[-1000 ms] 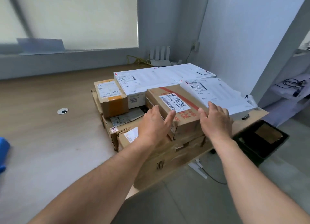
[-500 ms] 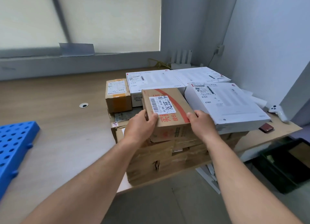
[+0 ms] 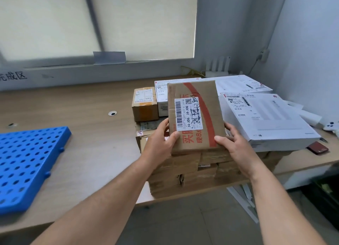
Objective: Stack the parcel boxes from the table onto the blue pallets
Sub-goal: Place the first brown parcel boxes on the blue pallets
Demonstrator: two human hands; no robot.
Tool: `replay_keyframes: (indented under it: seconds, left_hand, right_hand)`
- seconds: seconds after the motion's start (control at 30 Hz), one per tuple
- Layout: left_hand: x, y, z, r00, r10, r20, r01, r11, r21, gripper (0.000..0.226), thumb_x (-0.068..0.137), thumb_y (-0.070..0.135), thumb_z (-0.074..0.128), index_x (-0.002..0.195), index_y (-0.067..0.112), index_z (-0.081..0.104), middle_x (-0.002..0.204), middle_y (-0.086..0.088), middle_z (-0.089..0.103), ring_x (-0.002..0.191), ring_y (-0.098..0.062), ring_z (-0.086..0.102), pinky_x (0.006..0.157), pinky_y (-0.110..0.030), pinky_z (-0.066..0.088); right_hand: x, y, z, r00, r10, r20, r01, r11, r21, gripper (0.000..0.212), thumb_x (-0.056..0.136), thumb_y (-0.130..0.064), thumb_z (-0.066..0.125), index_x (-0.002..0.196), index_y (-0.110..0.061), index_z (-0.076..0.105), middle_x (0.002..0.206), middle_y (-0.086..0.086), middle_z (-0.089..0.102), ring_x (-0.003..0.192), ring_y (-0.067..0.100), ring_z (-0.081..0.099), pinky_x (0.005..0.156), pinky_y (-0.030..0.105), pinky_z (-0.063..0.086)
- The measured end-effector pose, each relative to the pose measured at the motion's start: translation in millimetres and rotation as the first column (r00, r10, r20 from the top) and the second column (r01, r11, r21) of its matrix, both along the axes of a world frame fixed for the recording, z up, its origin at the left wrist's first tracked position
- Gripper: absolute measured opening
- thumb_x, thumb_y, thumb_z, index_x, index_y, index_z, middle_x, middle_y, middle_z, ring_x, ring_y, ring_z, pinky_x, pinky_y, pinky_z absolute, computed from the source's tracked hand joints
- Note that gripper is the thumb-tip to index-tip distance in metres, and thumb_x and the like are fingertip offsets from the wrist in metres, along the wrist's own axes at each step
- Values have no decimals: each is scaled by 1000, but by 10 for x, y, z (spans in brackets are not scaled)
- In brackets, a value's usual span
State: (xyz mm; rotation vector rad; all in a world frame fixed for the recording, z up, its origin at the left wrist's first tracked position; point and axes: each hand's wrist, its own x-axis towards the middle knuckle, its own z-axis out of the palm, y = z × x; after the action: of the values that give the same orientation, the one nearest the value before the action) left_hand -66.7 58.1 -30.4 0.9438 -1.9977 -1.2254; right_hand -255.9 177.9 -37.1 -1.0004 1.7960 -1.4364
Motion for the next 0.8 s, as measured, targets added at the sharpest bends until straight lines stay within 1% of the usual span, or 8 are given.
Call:
replay_keyframes:
  seconds: [0.1, 0.2, 0.33, 0.47, 0.57, 0.63, 0.7, 0.8]
  left_hand:
    - [130, 13, -15, 999, 1, -48, -3, 999, -35, 53, 95, 23, 53, 143, 30, 32, 127, 10, 53, 119, -8, 51, 92, -34, 53]
    - [290, 15, -25, 995, 7, -100, -14, 998, -68, 54, 94, 17, 53, 142, 31, 32, 125, 11, 53, 122, -11, 50, 92, -33, 53]
    - [571, 10, -29, 985, 14, -170, -30, 995, -92, 56, 93, 14, 54, 141, 33, 32, 130, 4, 54, 123, -16, 51, 89, -42, 54]
    - [993, -87, -15, 987, 30, -159, -51, 990, -128, 57, 94, 13, 55, 143, 29, 32, 121, 15, 55, 116, -11, 55, 87, -37, 56]
    - [1405, -202, -18, 991, 57, -124, -80, 980, -183, 54, 95, 16, 54, 143, 29, 34, 122, 17, 56, 115, -3, 54, 85, -30, 56]
    - [1702, -266, -29, 991, 96, -96, -114, 971, -211, 50, 96, 23, 51, 143, 27, 35, 126, 17, 55, 113, 2, 52, 88, -23, 53]
    - [2019, -326, -54, 983, 174, -53, -182, 954, -239, 50, 97, 31, 47, 145, 25, 34, 134, 11, 50, 113, 3, 49, 89, -15, 47]
    - [2511, -437, -121, 960, 279, -7, -269, 921, -282, 54, 96, 35, 47, 145, 20, 33, 141, 1, 46, 118, -4, 47, 94, -24, 45]
  right_hand:
    - [125, 56, -5, 995, 51, -88, -56, 997, -51, 71, 90, -20, 64, 146, -42, 28, 122, -13, 60, 118, 10, 56, 104, 32, 42]
    - [271, 71, 19, 983, 88, -162, -102, 991, -82, 76, 90, -23, 65, 145, -51, 21, 129, -15, 55, 122, 6, 51, 106, 31, 38]
    - [531, 26, 55, 982, 60, -180, -87, 986, -143, 76, 88, -20, 66, 143, -52, 23, 119, -26, 53, 113, -9, 50, 88, 13, 42]
    - [914, -91, 66, 983, 74, -166, -102, 980, -169, 75, 87, -16, 67, 142, -47, 27, 116, -21, 56, 102, -16, 55, 72, 2, 45]
    - [1223, -205, 75, 979, 106, -172, -135, 976, -170, 75, 85, -19, 69, 143, -47, 30, 122, -24, 53, 110, -15, 50, 84, 9, 44]
    - [1424, -298, 66, 976, 131, -173, -159, 974, -159, 76, 84, -21, 70, 142, -49, 31, 127, -22, 53, 121, -2, 48, 98, 26, 42]
    - [1658, -395, 65, 971, 162, -176, -189, 971, -144, 75, 85, -21, 70, 142, -50, 30, 131, -13, 55, 124, 8, 49, 103, 35, 42]
    - [2056, -554, 70, 968, 206, -140, -225, 965, -137, 75, 83, -23, 71, 139, -54, 31, 130, -3, 58, 121, 15, 54, 103, 40, 46]
